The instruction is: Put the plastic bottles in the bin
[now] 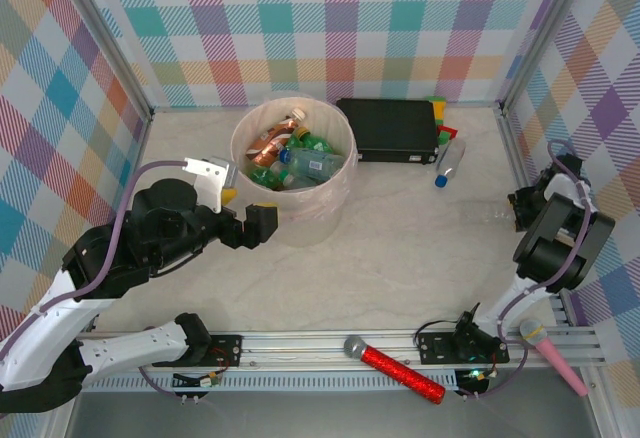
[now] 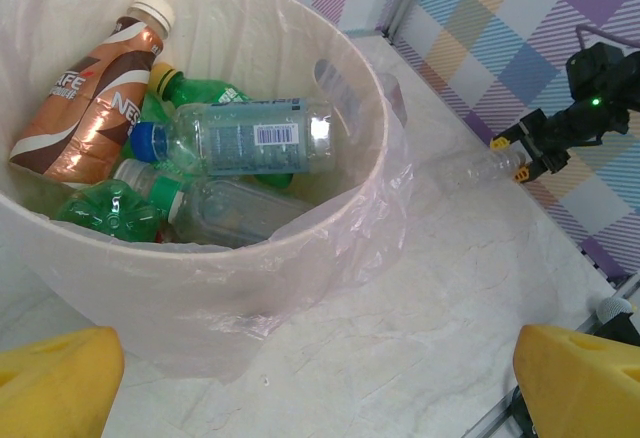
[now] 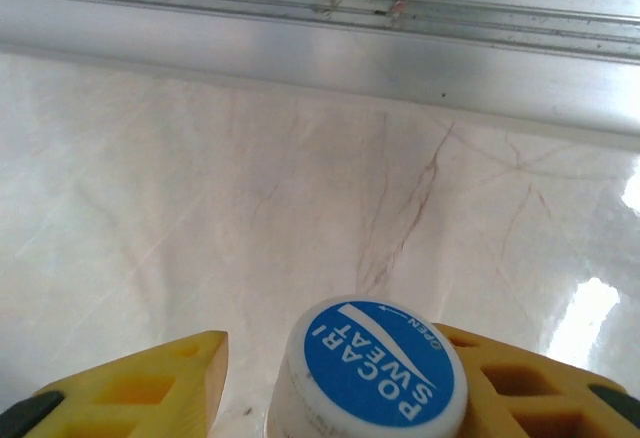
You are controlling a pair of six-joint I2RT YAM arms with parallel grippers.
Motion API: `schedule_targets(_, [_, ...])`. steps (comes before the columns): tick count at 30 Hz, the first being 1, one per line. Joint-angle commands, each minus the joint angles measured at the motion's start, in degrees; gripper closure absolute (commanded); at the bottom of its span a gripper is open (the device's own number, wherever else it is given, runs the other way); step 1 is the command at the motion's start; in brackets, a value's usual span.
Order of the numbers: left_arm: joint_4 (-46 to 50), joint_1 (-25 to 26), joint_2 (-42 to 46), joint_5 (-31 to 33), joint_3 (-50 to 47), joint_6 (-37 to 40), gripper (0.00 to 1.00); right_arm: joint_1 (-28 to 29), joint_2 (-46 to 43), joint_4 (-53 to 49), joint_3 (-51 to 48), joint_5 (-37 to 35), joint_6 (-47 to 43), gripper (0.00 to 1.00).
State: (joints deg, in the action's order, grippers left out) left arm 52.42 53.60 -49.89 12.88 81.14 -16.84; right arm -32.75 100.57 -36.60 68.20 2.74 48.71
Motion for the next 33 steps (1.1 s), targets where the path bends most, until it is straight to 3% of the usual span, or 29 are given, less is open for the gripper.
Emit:
schedule_targets(1, [-0.1,0.5,0.1,0.0,0.6,1.2,0.0,1.4,-4.9,2.2,-0.7,1.8,0.3,0.56])
schedule_targets(20, [-1.0,0.5,2.6,5.0,-0.5,0.5,0.0,20.7,-24.9,4.0,4.9,-3.9,-4.8,0.57])
schedule_targets(24, [-1.5,0.5,3.3,5.3,-0.9,0.2,0.0,21.8,-24.9,2.4,8.9,-4.1,-5.7,0.6])
schedule_targets(33, [-1.2,0.5,3.5,5.1,-1.3,-0.6,0.0,24.7,-23.7,0.8,3.5,1.4,-8.3,0.37])
